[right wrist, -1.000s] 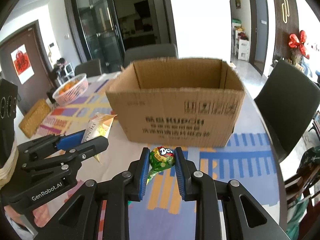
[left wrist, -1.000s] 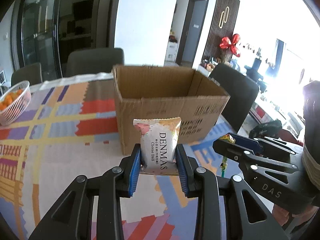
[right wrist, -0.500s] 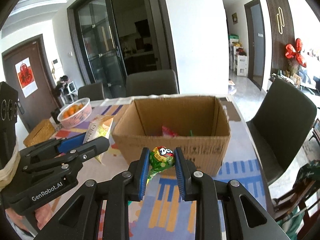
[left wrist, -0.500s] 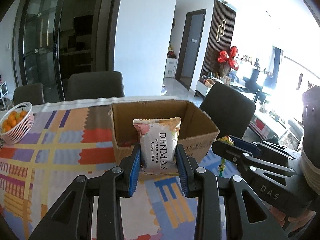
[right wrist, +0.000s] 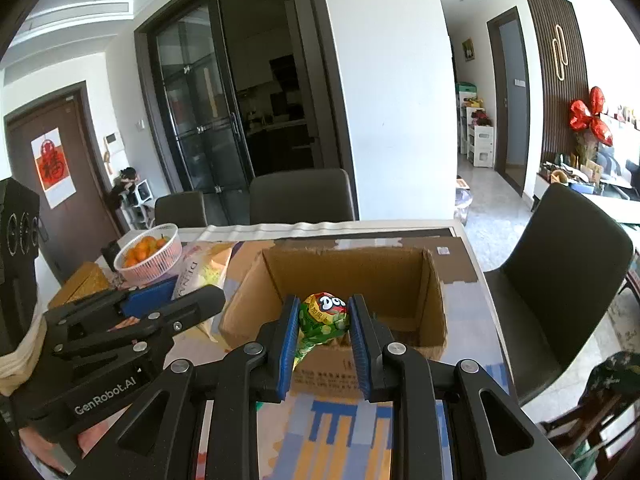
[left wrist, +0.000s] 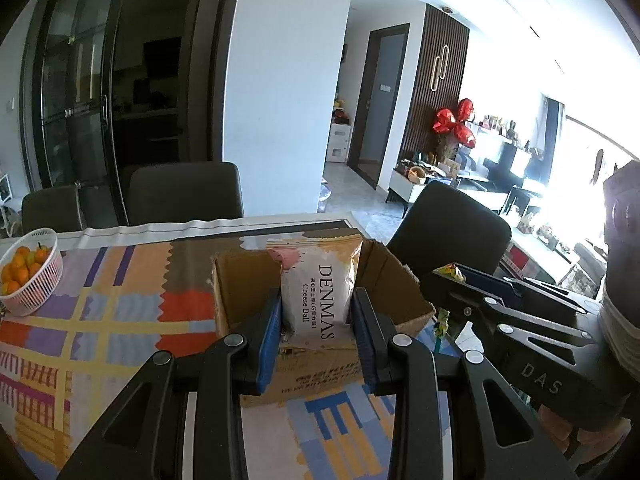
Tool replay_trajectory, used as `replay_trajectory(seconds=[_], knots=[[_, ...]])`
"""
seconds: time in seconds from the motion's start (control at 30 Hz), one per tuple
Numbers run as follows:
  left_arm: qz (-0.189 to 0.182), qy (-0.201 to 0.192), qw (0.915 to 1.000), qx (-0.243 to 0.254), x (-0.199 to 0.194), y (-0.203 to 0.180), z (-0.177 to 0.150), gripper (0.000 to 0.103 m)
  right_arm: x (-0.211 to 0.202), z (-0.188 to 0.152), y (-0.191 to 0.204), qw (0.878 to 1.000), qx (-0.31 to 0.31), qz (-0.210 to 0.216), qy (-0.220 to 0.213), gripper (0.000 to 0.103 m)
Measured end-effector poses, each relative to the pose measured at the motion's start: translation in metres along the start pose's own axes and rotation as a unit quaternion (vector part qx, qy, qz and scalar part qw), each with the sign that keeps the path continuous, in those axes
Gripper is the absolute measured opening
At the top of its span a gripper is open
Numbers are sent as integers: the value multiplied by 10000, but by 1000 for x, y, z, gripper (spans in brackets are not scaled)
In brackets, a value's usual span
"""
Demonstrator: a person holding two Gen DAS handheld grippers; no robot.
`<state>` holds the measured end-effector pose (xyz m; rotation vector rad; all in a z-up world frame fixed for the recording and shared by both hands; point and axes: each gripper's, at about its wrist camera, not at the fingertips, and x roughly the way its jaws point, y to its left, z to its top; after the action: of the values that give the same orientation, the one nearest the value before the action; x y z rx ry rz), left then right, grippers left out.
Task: Organize snacks
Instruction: 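Carry the green candy and DENMAS pastry into the box and release both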
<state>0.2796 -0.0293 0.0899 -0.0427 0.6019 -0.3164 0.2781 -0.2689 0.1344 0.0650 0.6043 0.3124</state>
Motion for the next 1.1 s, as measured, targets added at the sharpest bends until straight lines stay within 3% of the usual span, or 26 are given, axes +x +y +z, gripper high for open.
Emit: replay_trajectory(seconds=[0.27,0.53,0.97,1.1], knots=[[84,116,9999,44,24,7,19,34,22,25,-14,9999,25,-166,39,26],[111,482,9988,8,62,14,26,34,51,39,-25,9988,-56,-422,230,26],[276,1325,9908,-102,132,22,5,35,121,20,-44,9908,-188,-635,1182,26],[571,1467,9875,-45,137,21,-1,45,134,9,-48,9860,-194,-729,1487,27]])
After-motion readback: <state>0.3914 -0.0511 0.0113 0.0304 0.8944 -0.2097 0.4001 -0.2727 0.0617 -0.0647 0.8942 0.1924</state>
